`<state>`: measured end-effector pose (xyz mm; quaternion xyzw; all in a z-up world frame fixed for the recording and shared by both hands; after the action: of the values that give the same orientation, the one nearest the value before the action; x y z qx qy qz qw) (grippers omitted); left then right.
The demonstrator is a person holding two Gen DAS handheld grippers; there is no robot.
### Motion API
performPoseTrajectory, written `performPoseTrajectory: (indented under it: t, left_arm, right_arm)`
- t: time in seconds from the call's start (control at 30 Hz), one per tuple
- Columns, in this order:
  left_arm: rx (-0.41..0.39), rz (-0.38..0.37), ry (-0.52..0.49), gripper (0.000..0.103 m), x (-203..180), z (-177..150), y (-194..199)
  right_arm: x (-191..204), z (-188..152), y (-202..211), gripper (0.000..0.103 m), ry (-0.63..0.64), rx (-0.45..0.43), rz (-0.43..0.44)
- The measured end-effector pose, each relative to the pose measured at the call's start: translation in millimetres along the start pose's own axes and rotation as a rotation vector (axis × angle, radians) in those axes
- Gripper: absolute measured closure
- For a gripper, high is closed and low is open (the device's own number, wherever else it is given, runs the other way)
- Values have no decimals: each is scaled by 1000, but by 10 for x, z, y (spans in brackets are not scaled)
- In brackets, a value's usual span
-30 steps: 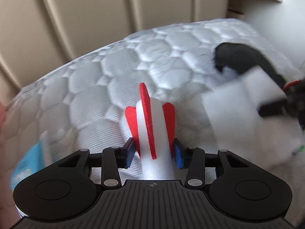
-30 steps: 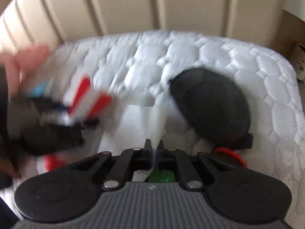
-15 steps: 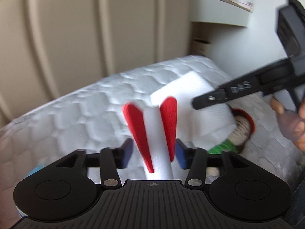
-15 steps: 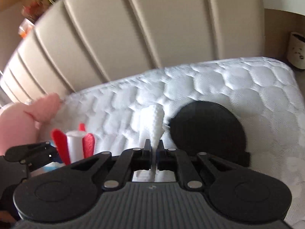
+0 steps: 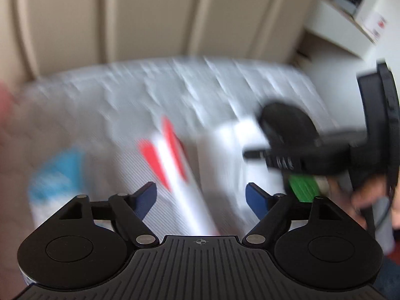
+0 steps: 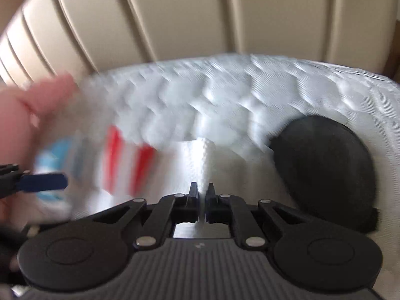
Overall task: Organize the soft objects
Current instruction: 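Lift the foam rocket with the left tool toward the towel, then wipe the rocket with the right tool's towel while the left tool holds it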
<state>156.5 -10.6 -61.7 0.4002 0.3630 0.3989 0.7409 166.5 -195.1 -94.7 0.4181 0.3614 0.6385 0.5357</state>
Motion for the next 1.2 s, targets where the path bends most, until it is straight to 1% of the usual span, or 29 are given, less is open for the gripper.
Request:
performPoseTrajectory:
  t: [0.07,0.1,0.13,0.17,0.2,0.23,0.27,0.37,0.4,0.43,0.5,0.57,0.7,0.8,0.9,0.93,1.03,1.2]
  left_arm:
    - [84,53,-54,19,-87,-74,-196]
    - [125,80,-82,19,-131,-111,-293]
    - [155,90,-106,19,-159,-160,-350]
    - [185,99,-130,19,-185,-210,-404]
    - [205,92,-148,17,-212,-245,-425]
    - [219,84,-168,15,-241,-273,-429]
    - [222,84,-188,10,-267,-302,-419]
    - [238,100,-235,10,-330,-383,-414]
    - [244,107,-248,10,-348,-409,-418]
    - [258,115,-248,9,-337,-426,-445]
    - [286,130,-246,9,-310,-459,-502]
    - [292,137,-230,9,-269,-454,-521]
    - [278,135,-194,9,-190,-426,-475]
    - [278,159,-141,8,-91,-399,-467]
    - [294,168,-112,7,-35,-401,-499]
    - [296,171,-116,6,-123,-340,-539]
    - [300,180,-124,5,-122,-363,-546]
    - [300,170,-96,4,-65,-367,-536]
  right_arm:
    - [-111,-63,36,97,-9,4,-47]
    - [-154,-81,77,97,-21,1,-46]
    - [-177,-98,132,97,-34,-4,-24]
    - [-175,-112,196,97,-43,-9,16]
    - [-146,-123,250,97,-46,-14,65]
    - [-98,-140,301,97,-44,-19,120]
    - [-42,-151,341,97,-39,-22,179]
    - [190,-220,357,97,-6,-4,341]
    - [268,-252,342,97,15,6,362]
    - [349,-287,315,97,47,14,355]
    - [457,-360,260,97,104,30,293]
    - [488,-406,243,97,124,40,256]
    - [464,-453,270,97,124,47,224]
    - [449,-474,258,97,129,56,189]
    - [414,-484,209,97,146,60,121]
    - [405,-488,205,97,158,53,88]
    - [367,-490,217,97,179,41,16]
    - [299,-486,216,97,187,32,-60]
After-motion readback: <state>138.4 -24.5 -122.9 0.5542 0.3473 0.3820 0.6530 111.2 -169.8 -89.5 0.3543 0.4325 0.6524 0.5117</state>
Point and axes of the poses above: each gripper's, at about its wrist camera, not at the fingertips, and y roughly against the way its jaws point, x to its left, z to its top, the point moved 2 cm from there along -y, roughly the way its jaws point, and after that the axes turned 5 degrees about x, right-handed, at the moved point
